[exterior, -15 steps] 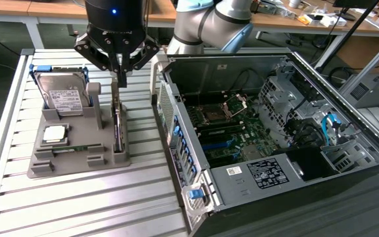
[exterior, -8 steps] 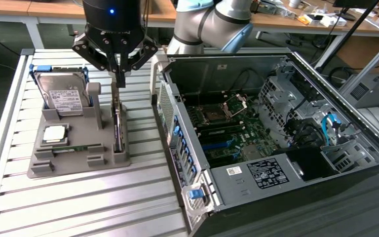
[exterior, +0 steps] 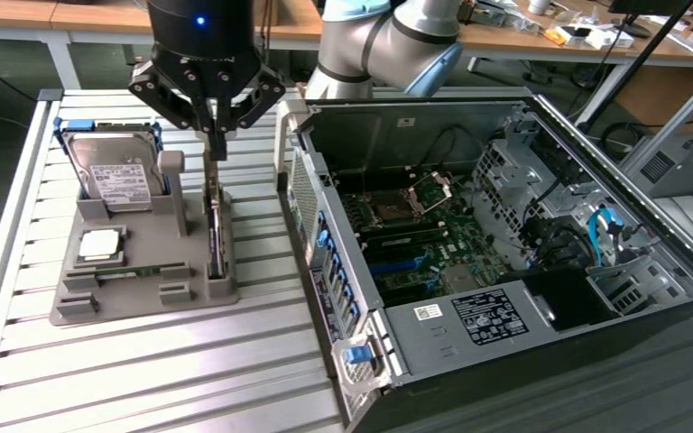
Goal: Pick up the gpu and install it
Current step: 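Reach for the gpu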
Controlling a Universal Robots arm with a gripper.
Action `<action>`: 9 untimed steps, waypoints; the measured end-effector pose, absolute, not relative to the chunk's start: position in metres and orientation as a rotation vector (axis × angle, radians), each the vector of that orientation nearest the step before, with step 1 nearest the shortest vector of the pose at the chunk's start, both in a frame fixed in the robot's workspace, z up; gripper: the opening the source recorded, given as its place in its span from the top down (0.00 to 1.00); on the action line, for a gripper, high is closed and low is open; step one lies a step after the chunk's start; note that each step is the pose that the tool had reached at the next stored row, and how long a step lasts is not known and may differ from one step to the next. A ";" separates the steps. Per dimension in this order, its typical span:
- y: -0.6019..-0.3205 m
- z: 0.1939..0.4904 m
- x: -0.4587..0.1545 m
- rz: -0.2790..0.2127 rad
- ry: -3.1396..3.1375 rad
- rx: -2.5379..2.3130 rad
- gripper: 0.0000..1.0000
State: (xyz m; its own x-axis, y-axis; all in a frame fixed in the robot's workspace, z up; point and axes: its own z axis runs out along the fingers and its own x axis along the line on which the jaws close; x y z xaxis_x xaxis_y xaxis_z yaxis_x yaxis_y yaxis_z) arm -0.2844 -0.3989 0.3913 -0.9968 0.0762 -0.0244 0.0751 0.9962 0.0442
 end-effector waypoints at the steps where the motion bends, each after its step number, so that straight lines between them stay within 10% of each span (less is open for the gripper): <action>1: -0.399 0.391 -0.285 0.067 3.113 0.118 0.87; 9: -0.399 0.391 -0.288 0.067 3.112 0.118 0.87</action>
